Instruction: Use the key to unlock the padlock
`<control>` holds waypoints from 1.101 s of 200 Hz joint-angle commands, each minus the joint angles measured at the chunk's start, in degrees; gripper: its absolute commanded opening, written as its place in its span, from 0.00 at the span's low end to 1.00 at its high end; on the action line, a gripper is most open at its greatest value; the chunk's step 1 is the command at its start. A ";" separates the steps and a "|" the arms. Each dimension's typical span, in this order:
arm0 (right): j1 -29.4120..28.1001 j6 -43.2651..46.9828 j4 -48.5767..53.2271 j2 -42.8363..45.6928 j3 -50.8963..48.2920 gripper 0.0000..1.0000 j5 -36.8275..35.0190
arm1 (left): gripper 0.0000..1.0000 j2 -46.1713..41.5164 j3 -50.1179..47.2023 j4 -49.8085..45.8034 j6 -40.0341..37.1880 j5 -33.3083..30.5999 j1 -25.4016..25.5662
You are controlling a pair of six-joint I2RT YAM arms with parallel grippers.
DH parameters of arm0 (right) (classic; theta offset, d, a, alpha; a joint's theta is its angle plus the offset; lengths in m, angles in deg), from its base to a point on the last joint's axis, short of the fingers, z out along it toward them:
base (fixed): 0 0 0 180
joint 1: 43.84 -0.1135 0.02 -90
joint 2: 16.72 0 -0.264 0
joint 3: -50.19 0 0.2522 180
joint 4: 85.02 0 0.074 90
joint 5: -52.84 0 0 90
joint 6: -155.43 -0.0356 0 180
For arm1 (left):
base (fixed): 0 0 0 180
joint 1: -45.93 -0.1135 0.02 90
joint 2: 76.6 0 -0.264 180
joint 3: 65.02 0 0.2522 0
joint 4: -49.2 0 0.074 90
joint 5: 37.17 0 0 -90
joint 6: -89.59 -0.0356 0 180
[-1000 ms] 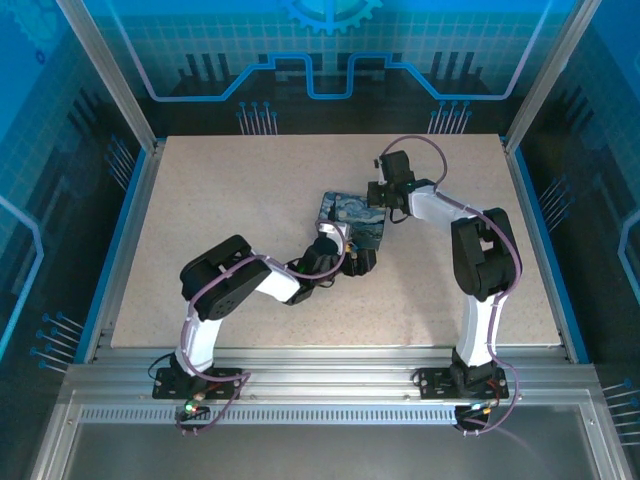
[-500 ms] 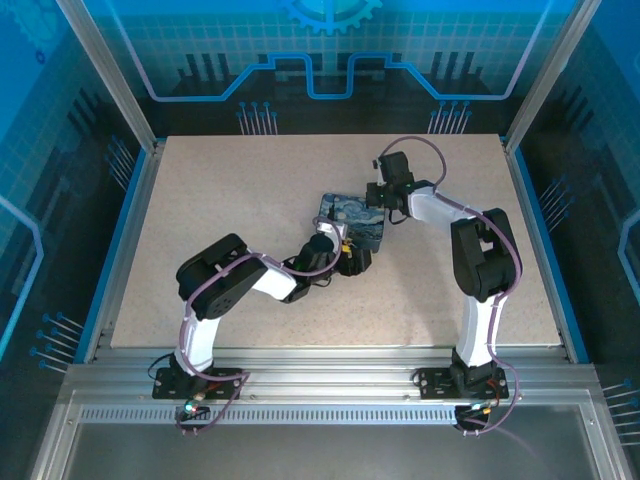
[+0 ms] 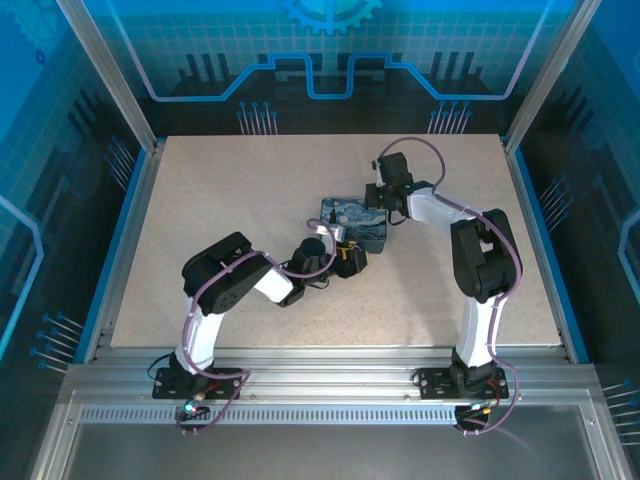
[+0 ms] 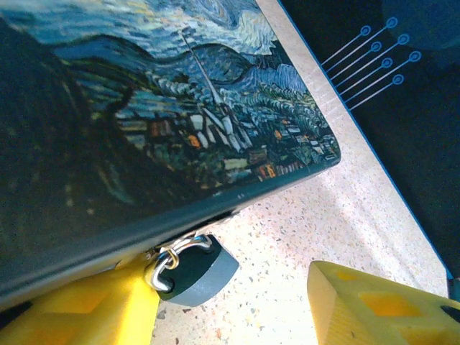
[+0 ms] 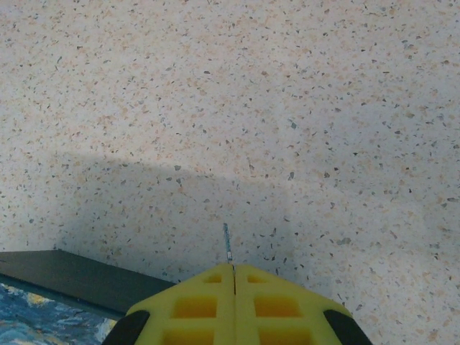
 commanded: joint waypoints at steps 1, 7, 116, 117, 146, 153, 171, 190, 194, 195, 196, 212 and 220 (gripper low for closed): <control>-2.29 -0.78 5.36 0.42 -1.75 0.00 2.99 | 0.49 0.29 -0.48 8.94 0.60 1.34 -0.30; -2.37 -0.78 5.36 0.44 -1.79 0.00 3.04 | 0.48 0.14 -0.91 9.31 0.70 1.04 -0.30; -2.37 -0.97 5.28 0.56 -1.97 0.00 2.84 | 0.59 -0.26 -5.19 12.71 2.52 0.82 -0.26; -2.38 -0.97 5.27 0.56 -1.99 0.00 2.83 | 0.59 -0.25 -5.18 12.67 2.57 0.83 -0.28; -2.46 -1.38 5.10 0.47 -2.04 0.00 2.99 | 0.66 0.38 -4.04 12.18 2.95 2.04 0.36; -2.55 -1.37 5.01 0.47 -2.04 0.00 2.99 | 0.65 0.47 -3.60 11.38 3.19 2.23 0.48; -2.54 -1.38 5.01 0.55 -2.12 0.00 2.91 | 0.64 0.80 -3.07 10.10 3.45 2.03 0.76; -2.51 -1.29 5.01 0.64 -2.10 0.00 2.96 | 0.59 1.57 -2.90 11.15 4.06 2.43 0.83; -2.51 -1.24 5.01 0.62 -2.10 0.00 2.95 | 0.57 1.78 -2.84 11.55 4.30 2.64 0.82; -2.53 -1.23 5.01 0.64 -2.14 0.00 2.97 | 0.57 1.82 -2.83 11.65 4.38 2.70 0.83; -2.54 -1.23 5.05 0.64 -2.16 0.00 2.93 | 0.57 1.89 -2.82 11.74 4.47 2.78 0.84; -2.55 -1.23 5.10 0.70 -2.03 0.00 2.85 | 0.53 2.72 -2.63 13.40 5.59 4.15 0.87; -2.55 -1.22 5.10 0.73 -2.09 0.00 2.75 | 0.49 2.94 -2.55 13.82 6.08 4.63 0.92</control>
